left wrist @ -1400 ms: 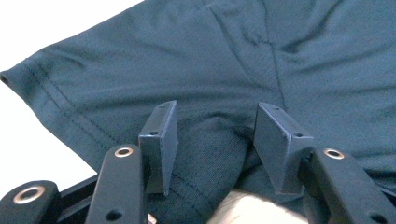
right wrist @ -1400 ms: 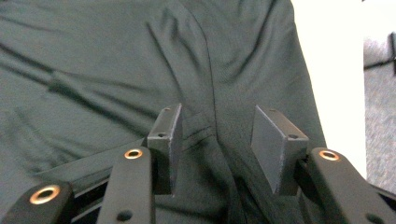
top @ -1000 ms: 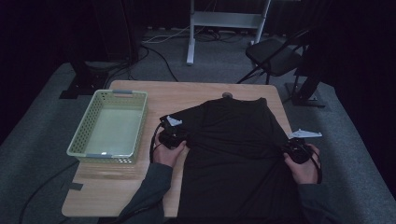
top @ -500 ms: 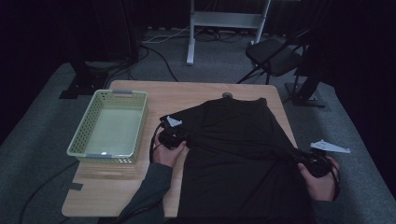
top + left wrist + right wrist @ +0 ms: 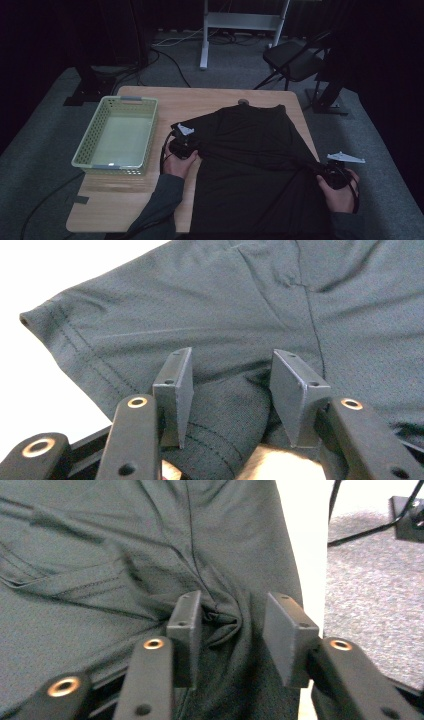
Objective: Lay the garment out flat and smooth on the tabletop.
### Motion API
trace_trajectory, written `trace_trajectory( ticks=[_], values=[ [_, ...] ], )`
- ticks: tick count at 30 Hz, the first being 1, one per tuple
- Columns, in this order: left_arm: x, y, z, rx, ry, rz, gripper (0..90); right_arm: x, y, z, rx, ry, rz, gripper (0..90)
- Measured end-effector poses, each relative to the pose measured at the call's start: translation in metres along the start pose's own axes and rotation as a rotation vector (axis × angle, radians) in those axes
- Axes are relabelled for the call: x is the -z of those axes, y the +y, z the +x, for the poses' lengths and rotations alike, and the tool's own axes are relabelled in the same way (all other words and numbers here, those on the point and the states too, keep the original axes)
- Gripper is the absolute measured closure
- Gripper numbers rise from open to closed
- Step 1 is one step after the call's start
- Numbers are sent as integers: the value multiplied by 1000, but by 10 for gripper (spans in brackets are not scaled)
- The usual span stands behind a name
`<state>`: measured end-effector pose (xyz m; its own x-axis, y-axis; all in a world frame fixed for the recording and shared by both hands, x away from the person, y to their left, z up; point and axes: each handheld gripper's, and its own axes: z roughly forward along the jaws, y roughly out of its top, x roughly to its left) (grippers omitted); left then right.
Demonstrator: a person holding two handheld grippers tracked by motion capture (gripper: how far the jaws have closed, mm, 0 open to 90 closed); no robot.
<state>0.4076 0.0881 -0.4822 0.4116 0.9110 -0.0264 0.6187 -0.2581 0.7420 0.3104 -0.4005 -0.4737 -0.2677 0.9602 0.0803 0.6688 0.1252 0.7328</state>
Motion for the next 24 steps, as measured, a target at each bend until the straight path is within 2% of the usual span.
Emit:
trace_trajectory(
  ticks=[6, 8, 12, 19, 24],
  values=[
    [0, 0, 7, 22, 0, -4, 564, -2, 1, -4, -26, 68, 11, 724],
    [0, 0, 9, 29, 0, -3, 569, -2, 0, -6, -28, 76, 16, 782],
    [0, 0, 12, 38, 5, -5, 576, 0, -1, -6, -19, 68, 13, 838],
    [2, -1, 19, 64, 13, -8, 582, 2, -1, -5, -9, 71, 6, 851],
    [4, -3, 24, 78, 19, -8, 582, 3, 0, -5, -11, 67, -16, 756]
  ],
)
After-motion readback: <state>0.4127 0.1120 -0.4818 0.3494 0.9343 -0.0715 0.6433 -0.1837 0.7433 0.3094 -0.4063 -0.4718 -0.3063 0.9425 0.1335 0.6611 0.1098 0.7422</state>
